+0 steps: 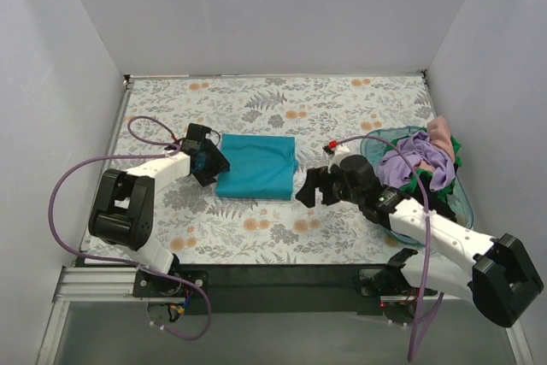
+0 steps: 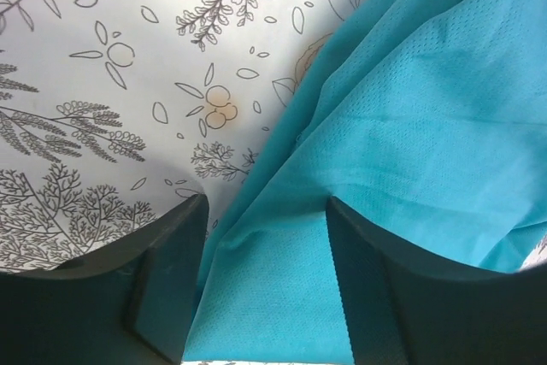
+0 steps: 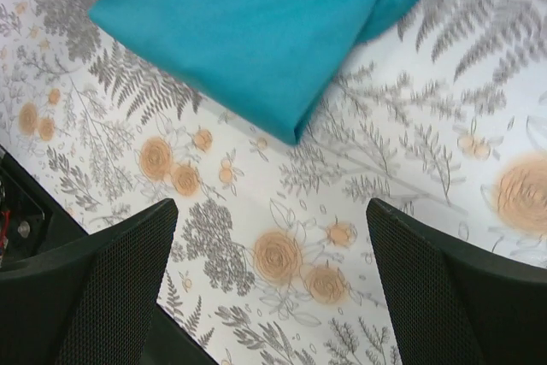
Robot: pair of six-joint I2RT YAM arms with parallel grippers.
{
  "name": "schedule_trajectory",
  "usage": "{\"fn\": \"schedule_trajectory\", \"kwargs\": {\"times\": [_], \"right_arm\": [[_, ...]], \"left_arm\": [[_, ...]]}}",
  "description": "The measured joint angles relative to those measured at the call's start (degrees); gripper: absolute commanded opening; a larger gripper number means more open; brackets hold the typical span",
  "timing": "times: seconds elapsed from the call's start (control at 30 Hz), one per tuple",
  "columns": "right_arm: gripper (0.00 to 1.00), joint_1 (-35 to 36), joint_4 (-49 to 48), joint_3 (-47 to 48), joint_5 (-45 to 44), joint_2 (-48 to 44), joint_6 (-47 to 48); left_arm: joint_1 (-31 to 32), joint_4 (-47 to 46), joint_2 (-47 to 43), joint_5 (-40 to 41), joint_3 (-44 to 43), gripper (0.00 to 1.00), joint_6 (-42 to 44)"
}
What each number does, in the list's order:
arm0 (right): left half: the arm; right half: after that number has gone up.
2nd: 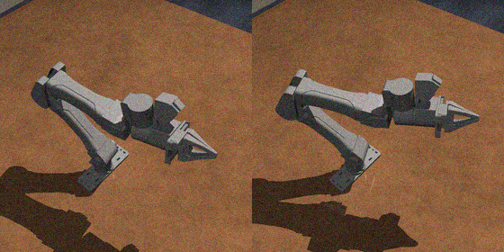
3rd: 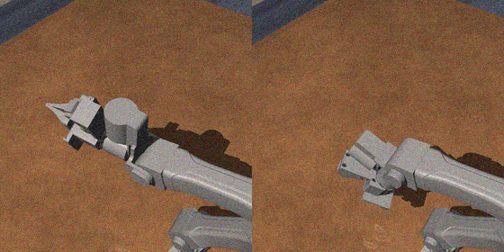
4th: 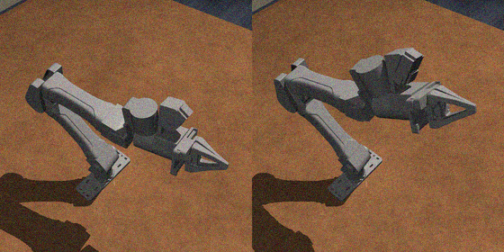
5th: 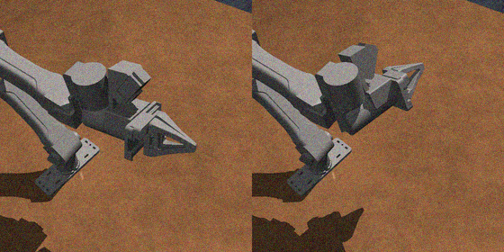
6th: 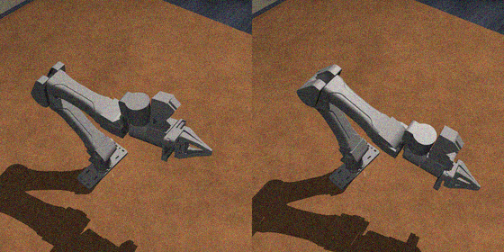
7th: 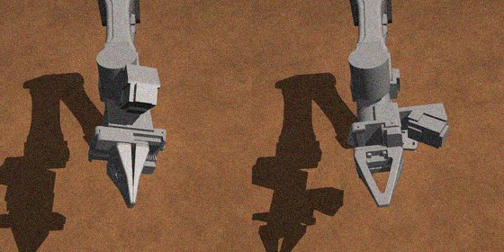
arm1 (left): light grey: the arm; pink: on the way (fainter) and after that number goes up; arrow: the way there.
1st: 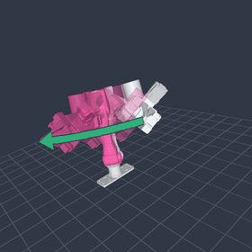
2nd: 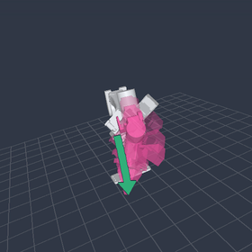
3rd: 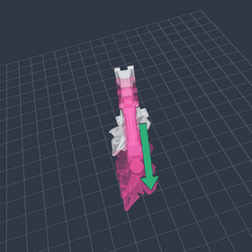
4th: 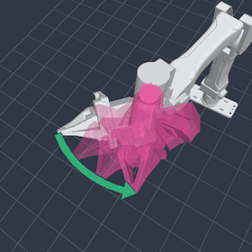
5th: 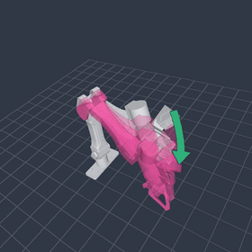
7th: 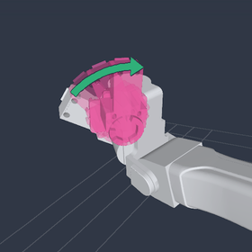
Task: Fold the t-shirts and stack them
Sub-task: Neatly place the folded tshirt to the corner
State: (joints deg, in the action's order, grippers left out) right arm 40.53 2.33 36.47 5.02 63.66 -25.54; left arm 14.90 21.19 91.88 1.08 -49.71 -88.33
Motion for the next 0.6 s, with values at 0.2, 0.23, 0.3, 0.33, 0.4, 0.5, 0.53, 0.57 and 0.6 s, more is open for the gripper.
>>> {"fn": "schedule_trajectory", "kwargs": {"times": [0.2,0.23,0.3,0.33,0.4,0.5,0.53,0.57,0.6], "right_arm": [[0.99,0.33,-2.49,-12.94,-0.04,-6.97,-4.17],[0.99,0.37,-2.56,-13.29,-0.04,-7.48,-4.37],[0.98,0.44,-3.48,-13.55,-0.09,-8.76,-4.50],[0.98,0.44,-4.11,-13.57,-0.22,-9.62,-4.48],[0.98,0.44,-5.20,-13.64,-0.72,-11.28,-4.42],[0.98,0.44,-6.12,-13.73,-1.55,-13.09,-4.20],[0.98,0.44,-6.43,-13.79,-1.88,-13.51,-4.09],[0.99,0.44,-6.54,-13.79,-2.12,-13.73,-4.02],[0.98,0.44,-6.75,-13.84,-2.43,-13.86,-4.00]], "left_arm": [[1.57,-0.17,5.01,0.07,-4.28,0.17,0.13],[1.70,0.33,6.21,0.11,-5.44,0.00,0.13],[1.84,2.21,8.61,0.68,-8.37,0.00,0.11],[1.84,3.54,10.08,1.66,-10.43,0.00,0.22],[2.05,5.88,12.79,3.69,-14.60,0.00,0.26],[2.60,10.27,16.81,9.14,-21.07,0.00,0.39],[2.69,11.72,17.77,11.32,-22.73,0.00,0.55],[2.71,13.09,18.53,13.60,-24.11,0.00,0.92],[2.67,14.25,19.23,15.82,-25.22,0.00,1.27]]}}
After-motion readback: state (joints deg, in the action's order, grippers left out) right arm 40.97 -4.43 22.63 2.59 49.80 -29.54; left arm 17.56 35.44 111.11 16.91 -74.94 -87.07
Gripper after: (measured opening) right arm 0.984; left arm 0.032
